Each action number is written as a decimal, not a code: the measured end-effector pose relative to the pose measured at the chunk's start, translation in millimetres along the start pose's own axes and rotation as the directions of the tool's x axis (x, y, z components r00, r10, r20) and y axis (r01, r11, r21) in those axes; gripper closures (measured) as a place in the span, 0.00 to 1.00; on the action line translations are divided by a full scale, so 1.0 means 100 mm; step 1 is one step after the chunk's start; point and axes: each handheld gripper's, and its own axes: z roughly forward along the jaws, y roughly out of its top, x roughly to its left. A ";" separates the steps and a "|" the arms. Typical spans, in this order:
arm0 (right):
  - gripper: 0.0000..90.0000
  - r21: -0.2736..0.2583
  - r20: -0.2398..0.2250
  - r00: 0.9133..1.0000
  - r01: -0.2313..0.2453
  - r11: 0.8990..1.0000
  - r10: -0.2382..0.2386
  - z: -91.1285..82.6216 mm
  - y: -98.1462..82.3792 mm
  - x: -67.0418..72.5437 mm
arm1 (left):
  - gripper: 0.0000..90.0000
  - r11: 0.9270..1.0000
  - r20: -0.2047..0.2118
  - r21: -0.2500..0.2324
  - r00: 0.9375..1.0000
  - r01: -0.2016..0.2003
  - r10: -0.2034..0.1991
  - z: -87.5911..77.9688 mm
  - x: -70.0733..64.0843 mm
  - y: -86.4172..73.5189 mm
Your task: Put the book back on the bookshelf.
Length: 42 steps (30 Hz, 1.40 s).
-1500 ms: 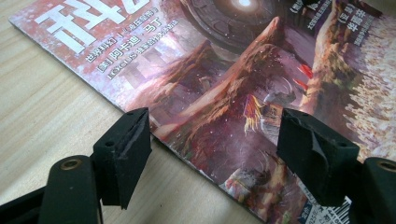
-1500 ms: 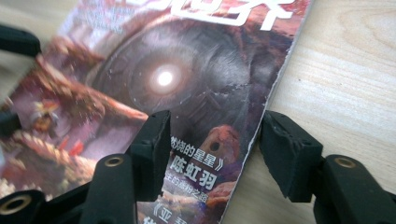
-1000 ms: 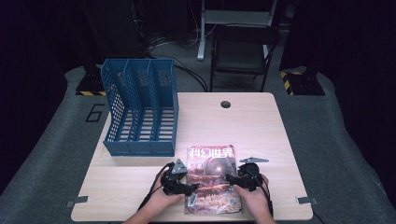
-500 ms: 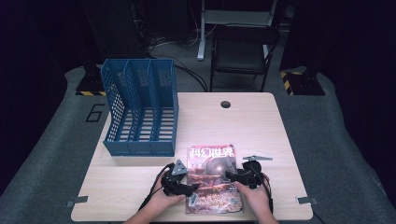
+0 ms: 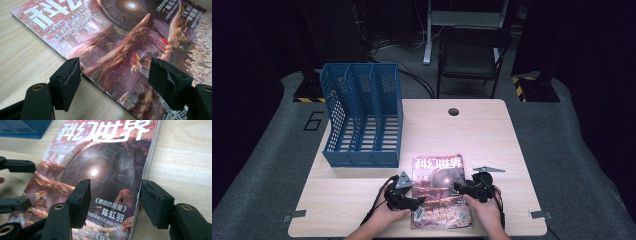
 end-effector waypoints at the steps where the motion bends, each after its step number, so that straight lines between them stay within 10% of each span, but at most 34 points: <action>1: 0.47 -0.009 -0.007 1.000 -0.002 1.000 0.002 -0.02 0.01 0.00 | 0.28 1.000 0.000 0.000 1.000 0.000 0.000 0.00 0.00 0.00; 12: 0.53 -0.075 -0.157 0.988 -0.005 0.997 -0.007 -0.18 0.10 0.03 | 0.28 1.000 -0.006 -0.014 1.000 0.008 -0.008 0.01 -0.01 -0.01; 24: 0.53 -0.005 -0.141 0.981 -0.139 0.990 0.137 0.02 0.10 -0.20 | 0.29 0.999 -0.010 -0.040 1.000 0.010 -0.010 0.01 -0.01 -0.04; 34: 0.51 0.011 -0.086 0.994 -0.062 0.998 0.063 0.16 0.10 -0.15 | 0.29 0.999 -0.015 -0.046 1.000 0.011 -0.012 0.01 -0.02 -0.05; 42: 0.54 0.028 -0.125 0.989 -0.075 0.997 0.078 0.13 0.10 -0.15 | 0.29 0.999 -0.014 -0.043 1.000 0.012 -0.013 0.01 -0.02 -0.05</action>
